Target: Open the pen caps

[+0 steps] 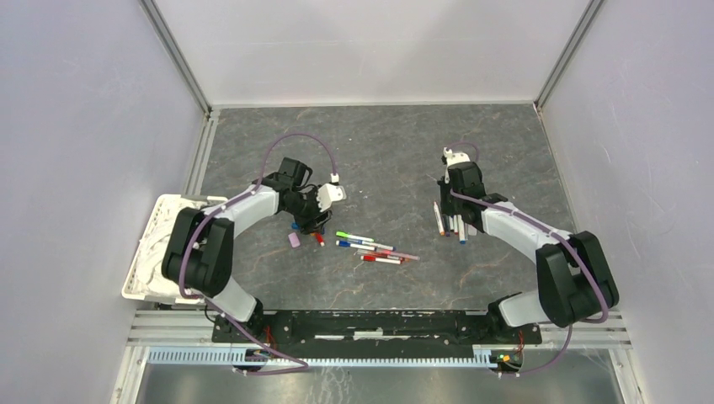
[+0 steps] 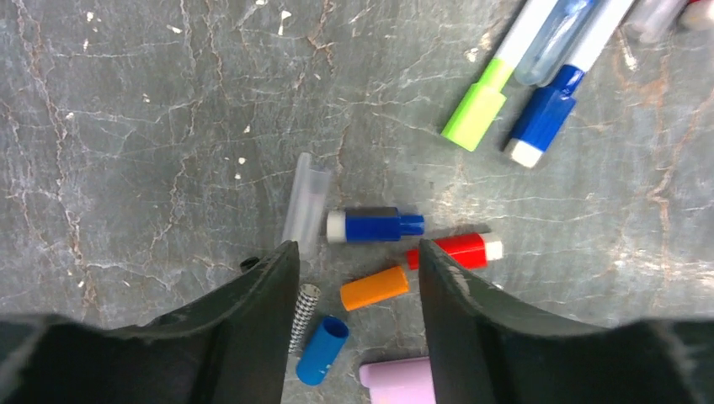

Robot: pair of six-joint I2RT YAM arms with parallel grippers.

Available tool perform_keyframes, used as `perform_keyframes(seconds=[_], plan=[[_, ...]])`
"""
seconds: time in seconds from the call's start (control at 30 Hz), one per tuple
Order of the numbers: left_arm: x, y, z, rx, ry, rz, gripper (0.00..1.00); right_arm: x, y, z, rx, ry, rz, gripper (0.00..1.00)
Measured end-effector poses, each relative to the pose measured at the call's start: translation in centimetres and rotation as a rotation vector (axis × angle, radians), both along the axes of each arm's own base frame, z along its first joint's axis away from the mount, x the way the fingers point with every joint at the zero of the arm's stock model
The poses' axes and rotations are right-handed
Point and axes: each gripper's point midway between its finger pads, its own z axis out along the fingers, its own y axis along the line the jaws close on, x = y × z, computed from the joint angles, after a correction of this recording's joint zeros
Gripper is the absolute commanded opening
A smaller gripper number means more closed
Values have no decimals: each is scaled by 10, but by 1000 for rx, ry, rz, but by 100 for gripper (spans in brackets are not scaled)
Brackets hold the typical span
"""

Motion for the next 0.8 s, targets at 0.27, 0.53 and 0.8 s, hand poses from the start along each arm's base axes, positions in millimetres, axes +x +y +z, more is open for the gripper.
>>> perform_keyframes(seconds=[0.27,0.53,0.8], plan=[[-5,-9,55,-82,-42,7,100,7,-18,-18,-42,27,-57,28],[12,-28,158,-240,-150,88,100,2,-23,-29,-61,49,-66,34],[9,-17,222,-288,-274,202,100,-4,-25,-34,-64,57,-67,33]])
